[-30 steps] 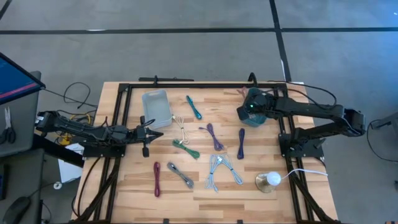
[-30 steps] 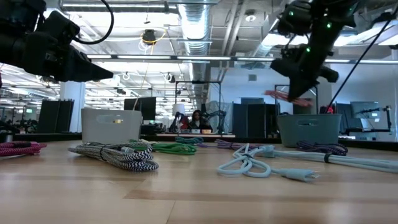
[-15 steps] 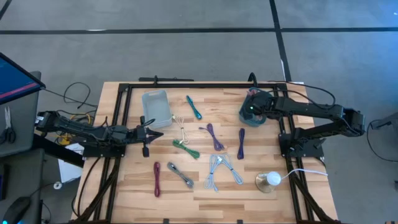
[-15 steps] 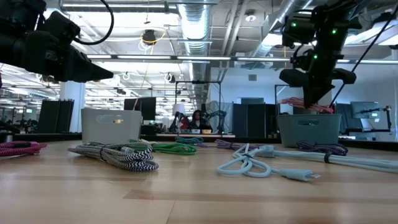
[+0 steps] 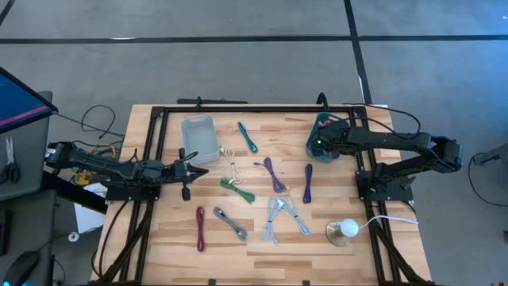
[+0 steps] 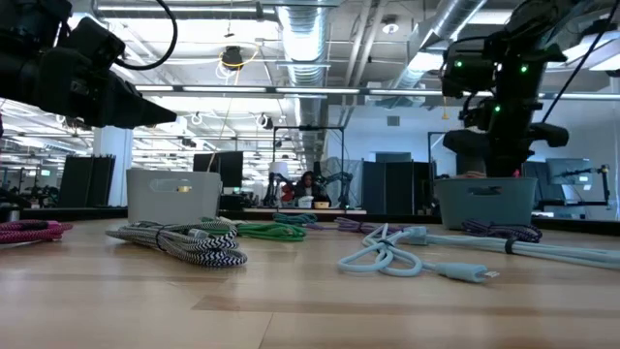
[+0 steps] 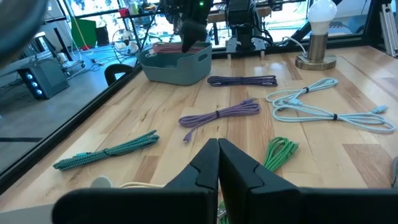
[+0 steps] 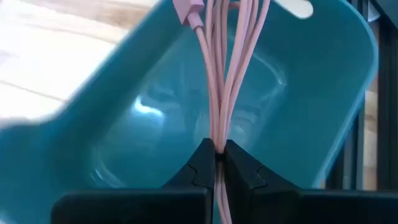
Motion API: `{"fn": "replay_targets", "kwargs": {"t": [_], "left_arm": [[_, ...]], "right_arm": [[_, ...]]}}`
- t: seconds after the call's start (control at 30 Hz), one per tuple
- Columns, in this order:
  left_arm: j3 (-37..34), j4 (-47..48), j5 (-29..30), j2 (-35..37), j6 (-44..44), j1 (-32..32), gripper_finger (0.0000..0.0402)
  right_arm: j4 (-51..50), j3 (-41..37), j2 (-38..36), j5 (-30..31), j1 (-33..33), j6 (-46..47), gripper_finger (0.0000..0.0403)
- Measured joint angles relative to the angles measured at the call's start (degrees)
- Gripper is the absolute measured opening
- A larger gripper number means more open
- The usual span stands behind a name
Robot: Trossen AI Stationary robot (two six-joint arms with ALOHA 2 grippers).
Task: Pick & Place USB Port
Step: Put the pink USB cable into the blue bin, then put the purple patterned USB cable into the gray bin
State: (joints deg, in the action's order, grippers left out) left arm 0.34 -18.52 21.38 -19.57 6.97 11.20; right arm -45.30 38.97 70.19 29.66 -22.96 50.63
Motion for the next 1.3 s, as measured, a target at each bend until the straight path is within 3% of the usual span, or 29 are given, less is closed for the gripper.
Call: {"fn": "replay_targets", "kwargs": {"t": [0.83,1.3], "left_arm": [[0.0,-0.02,0.0,-0.04,0.02,0.0,0.0008],[0.0,0.0,0.0,-0.04,0.02,0.0,0.0009]], "right_arm": [[6.46,0.06,7.52,-0.66,-0.48,-1.68,0.0006],[5.79,0.84,7.37,-1.33,-1.59,-3.62,0.008]]}}
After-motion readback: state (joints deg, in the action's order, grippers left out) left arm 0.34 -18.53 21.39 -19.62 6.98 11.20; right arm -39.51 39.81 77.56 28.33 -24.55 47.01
